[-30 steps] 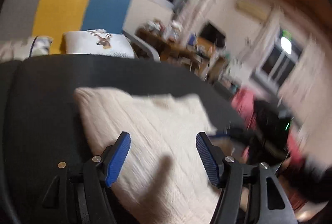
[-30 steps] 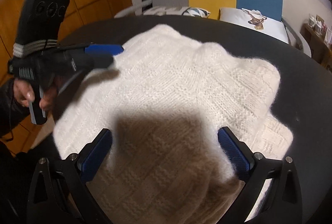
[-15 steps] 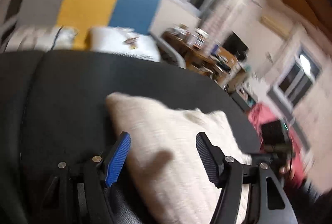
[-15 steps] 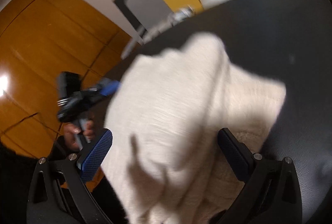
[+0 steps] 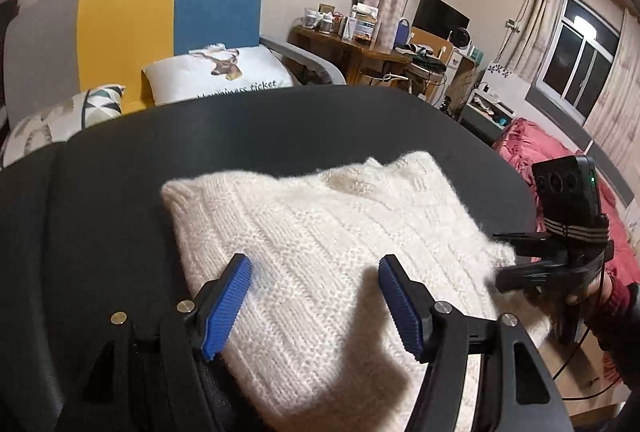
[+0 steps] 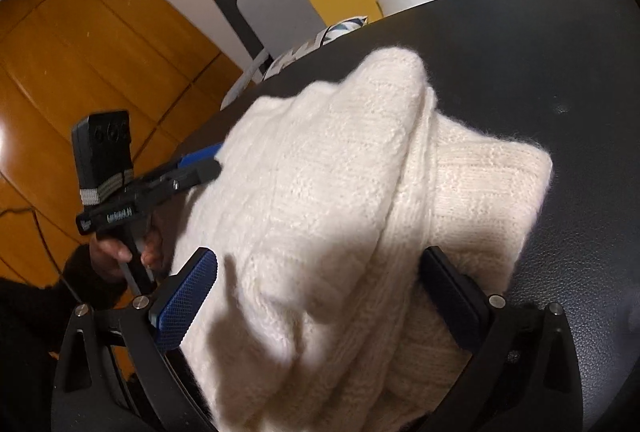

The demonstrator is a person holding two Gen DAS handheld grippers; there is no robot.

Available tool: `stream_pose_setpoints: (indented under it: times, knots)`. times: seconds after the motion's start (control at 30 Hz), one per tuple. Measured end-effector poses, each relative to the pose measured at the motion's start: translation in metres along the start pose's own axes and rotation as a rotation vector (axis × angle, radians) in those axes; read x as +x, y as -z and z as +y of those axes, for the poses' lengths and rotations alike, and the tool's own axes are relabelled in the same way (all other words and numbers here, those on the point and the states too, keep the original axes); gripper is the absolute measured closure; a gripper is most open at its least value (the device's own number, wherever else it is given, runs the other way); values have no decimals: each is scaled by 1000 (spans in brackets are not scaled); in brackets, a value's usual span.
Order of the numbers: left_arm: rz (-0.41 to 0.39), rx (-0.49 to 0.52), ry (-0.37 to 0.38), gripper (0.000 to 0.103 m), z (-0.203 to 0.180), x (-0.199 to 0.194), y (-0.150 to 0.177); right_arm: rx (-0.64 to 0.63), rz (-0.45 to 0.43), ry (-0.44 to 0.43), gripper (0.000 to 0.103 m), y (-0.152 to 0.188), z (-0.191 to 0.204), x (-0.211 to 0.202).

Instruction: Fold clothes

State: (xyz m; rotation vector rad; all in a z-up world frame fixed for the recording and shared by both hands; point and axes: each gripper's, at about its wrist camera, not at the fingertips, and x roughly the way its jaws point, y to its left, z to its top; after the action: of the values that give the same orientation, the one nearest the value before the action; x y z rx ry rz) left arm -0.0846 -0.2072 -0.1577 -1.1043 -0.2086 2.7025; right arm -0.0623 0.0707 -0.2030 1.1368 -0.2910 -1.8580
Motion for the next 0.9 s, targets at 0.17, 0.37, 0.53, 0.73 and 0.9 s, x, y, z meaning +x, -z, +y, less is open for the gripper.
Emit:
stream_pose_setpoints:
  times: [0.17, 0.37, 0.53, 0.73, 0.9]
  knots:
    - [-31, 48, 82, 36, -26, -11, -14, -127, -13, 131, 62, -1, 21, -10]
    - [106, 126, 137, 36, -62, 33, -38, -123, -24, 143, 63, 15, 7, -8]
    - [215, 61, 327, 36, -82, 59, -68, -90, -92, 71, 63, 15, 3, -18]
    - [349, -7, 291, 36, -97, 105, -103, -212, -67, 85, 62, 17, 15, -27]
    - [387, 115, 152, 36, -115, 119, -121, -62, -89, -59, 46, 26, -15, -19]
